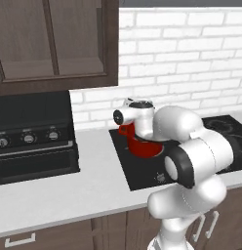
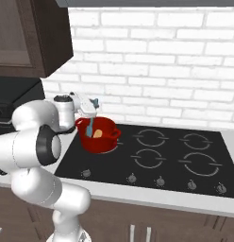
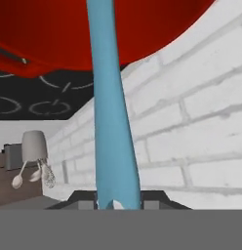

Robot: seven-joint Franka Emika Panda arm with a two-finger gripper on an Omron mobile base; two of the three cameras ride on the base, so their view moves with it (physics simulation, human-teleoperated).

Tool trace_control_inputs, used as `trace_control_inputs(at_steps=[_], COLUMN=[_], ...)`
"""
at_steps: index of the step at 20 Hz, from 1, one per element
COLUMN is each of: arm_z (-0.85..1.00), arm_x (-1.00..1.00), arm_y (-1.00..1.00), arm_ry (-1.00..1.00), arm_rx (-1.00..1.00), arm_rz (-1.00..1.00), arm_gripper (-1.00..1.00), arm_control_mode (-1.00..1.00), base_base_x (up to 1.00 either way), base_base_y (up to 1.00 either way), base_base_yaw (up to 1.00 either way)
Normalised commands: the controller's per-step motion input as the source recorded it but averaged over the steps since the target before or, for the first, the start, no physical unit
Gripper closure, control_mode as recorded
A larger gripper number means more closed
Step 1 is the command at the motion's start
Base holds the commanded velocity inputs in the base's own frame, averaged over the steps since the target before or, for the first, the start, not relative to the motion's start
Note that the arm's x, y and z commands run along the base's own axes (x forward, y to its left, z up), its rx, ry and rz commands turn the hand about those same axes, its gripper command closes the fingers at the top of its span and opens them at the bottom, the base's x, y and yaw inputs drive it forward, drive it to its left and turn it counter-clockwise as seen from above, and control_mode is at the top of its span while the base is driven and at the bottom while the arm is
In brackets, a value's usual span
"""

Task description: Put the bell pepper and squash in the pot. Retrieve the spatula and lightly stir the vegetables in the pot.

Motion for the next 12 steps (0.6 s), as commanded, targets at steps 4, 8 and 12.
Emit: trace_control_inputs(at_steps=[4,8,12], arm_z=[-0.1,-0.27,-0.38], arm_x=[0.28,0.09,0.05], arm_y=[-0.03,-0.21,-0.2], arm_ry=[0.06,0.0,-0.03], arm_rx=[-0.26,-0.27,-0.19], arm_rz=[-0.04,0.0,0.0], arm_gripper=[1.0,1.0,1.0], arm_control_mode=[-1.0,-1.0,-1.0], base_base_x=[0.0,0.0,0.0], base_base_y=[0.0,0.0,0.0], base_base_yaw=[0.0,0.0,0.0])
